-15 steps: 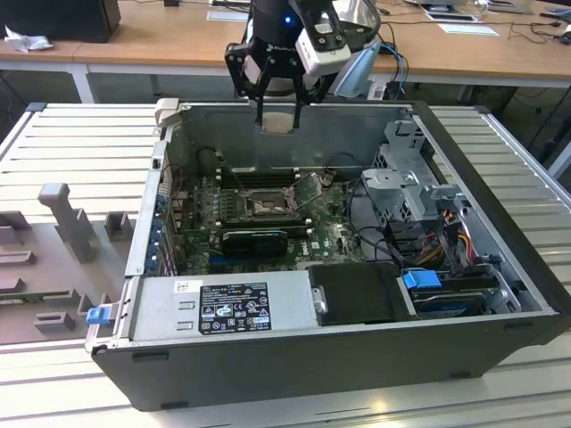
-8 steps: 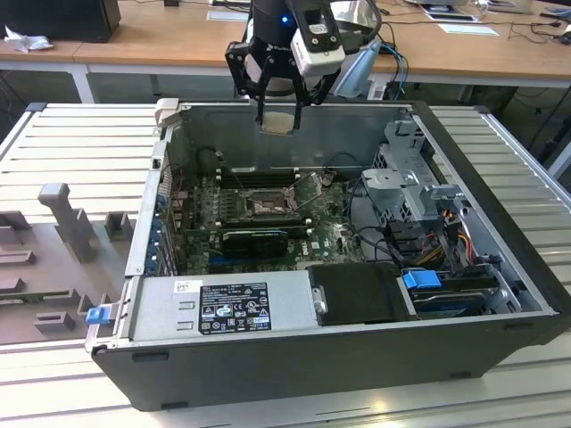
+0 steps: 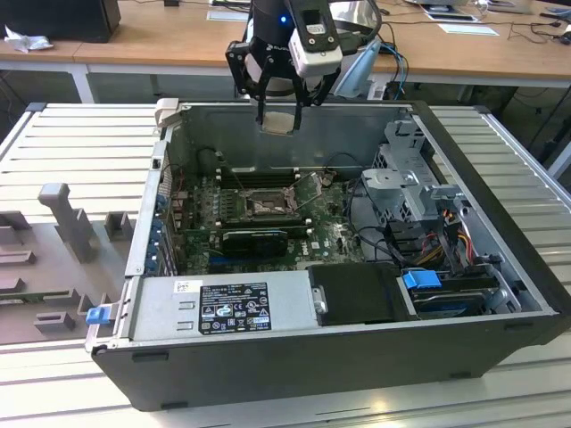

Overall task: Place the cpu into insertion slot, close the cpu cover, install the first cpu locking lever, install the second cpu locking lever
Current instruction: 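Place the cpu into insertion slot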

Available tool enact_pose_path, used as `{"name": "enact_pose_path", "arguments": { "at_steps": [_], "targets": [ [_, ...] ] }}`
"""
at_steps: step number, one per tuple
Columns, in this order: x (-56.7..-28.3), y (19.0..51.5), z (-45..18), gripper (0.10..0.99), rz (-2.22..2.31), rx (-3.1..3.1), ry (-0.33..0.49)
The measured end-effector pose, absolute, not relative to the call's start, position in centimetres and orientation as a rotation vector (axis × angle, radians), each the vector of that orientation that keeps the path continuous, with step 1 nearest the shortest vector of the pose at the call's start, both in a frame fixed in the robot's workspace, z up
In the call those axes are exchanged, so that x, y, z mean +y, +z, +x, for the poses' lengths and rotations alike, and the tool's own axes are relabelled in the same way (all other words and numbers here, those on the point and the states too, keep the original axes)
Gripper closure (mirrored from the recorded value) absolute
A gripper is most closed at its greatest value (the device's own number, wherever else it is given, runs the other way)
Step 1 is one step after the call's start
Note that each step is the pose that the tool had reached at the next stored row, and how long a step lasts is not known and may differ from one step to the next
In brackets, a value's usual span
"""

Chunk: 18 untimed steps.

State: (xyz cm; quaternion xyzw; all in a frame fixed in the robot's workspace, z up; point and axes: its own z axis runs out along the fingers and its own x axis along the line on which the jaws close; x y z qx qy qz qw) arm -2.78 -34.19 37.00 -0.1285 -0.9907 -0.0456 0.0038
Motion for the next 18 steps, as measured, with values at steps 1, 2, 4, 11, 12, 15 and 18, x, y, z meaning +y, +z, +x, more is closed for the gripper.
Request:
{"name": "enact_pose_path", "arguments": {
  "at_steps": [1,2,4,11,12,15,18],
  "targets": [
    [-34.19,37.00,-2.78,0.557,-0.412,-3.104,-0.143],
    [-34.19,37.00,-2.78,0.557,-0.418,-3.103,-0.143],
    [-34.19,37.00,-2.78,0.557,-0.437,-3.101,-0.143],
    [-34.19,37.00,-2.78,0.557,-0.478,-3.096,-0.143],
    [-34.19,37.00,-2.78,0.557,-0.483,-3.096,-0.143],
    [-34.19,37.00,-2.78,0.557,-0.497,-3.094,-0.143],
    [-34.19,37.00,-2.78,0.557,-0.519,-3.091,-0.143]
  ]
}}
